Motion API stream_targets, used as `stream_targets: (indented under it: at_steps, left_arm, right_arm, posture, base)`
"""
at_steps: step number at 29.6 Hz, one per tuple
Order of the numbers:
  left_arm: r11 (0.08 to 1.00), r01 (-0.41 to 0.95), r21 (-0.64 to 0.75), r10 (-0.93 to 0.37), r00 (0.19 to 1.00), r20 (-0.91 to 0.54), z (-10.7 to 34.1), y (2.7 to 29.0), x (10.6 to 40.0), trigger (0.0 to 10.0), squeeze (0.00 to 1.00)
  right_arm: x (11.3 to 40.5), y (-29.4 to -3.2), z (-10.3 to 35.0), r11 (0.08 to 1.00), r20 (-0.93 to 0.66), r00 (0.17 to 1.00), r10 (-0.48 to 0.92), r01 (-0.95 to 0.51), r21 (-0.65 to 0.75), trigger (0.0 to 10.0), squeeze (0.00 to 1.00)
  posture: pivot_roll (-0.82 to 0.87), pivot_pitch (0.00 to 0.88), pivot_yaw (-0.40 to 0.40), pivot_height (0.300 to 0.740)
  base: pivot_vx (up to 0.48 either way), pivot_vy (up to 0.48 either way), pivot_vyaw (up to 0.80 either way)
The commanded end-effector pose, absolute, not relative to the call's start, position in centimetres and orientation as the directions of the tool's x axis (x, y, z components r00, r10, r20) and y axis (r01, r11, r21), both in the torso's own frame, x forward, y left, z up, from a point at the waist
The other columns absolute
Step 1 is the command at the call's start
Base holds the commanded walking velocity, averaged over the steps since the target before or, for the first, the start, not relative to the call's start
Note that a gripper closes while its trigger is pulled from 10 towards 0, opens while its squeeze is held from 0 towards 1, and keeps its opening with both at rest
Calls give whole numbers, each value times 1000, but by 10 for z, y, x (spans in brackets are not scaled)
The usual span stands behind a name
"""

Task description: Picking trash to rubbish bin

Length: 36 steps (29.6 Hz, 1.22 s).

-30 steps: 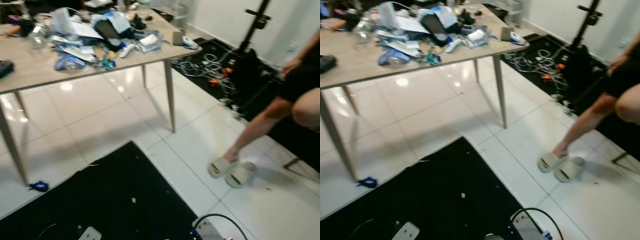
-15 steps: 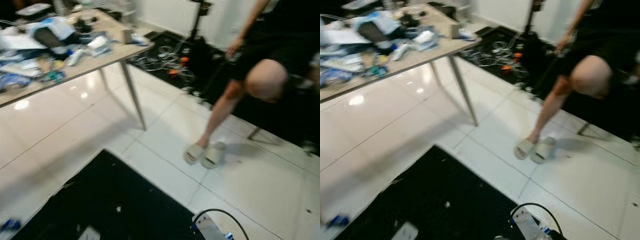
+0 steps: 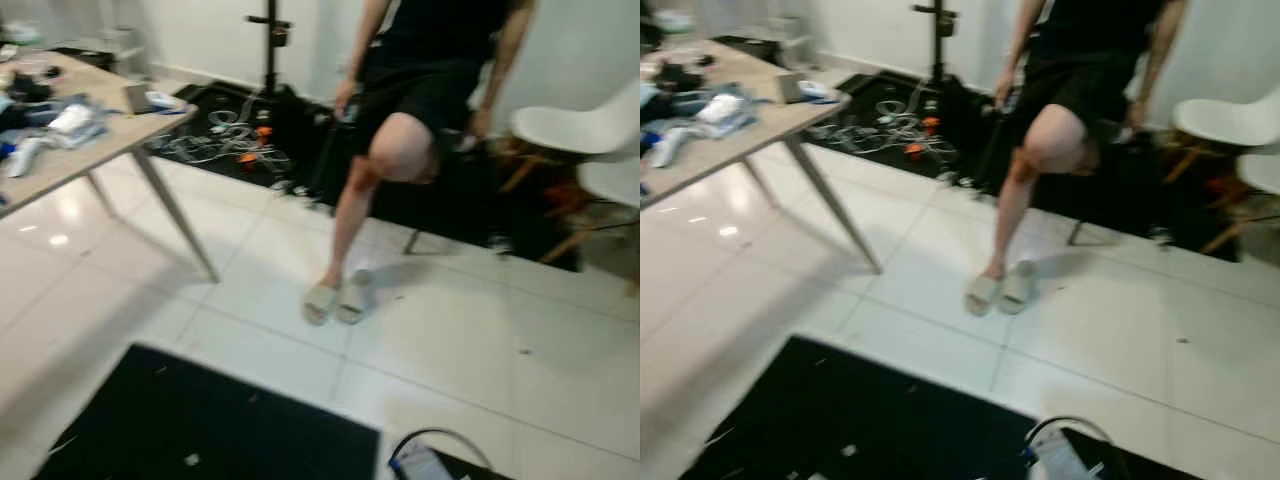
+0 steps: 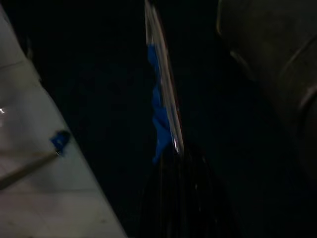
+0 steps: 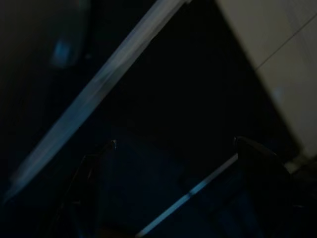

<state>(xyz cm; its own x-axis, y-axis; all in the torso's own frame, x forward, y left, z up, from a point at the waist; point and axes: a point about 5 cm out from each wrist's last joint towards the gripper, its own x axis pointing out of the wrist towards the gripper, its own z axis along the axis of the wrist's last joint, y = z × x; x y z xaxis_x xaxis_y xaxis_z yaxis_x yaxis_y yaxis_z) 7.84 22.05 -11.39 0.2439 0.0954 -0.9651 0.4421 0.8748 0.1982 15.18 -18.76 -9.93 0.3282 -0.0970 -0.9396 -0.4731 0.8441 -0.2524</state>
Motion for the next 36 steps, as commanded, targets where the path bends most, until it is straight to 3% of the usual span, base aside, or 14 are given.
stream_targets:
  at_steps: [1, 36]
  left_arm:
    - [868, 456, 196, 90, 245, -965, -114, 219, 77, 10000, 0]
    - [871, 457, 182, 77, 240, -968, -114, 222, 74, 10000, 0]
  right_arm:
    - [148, -189, -100, 842, -943, 317, -103, -477, -252, 10000, 0]
    - [153, -190, -99, 847, -944, 317, -96, -472, -244, 10000, 0]
  posture:
    - [72, 61, -8, 740]
    - [60, 75, -4, 740]
  base:
    - [0, 0, -775]
    - [0, 0, -776]
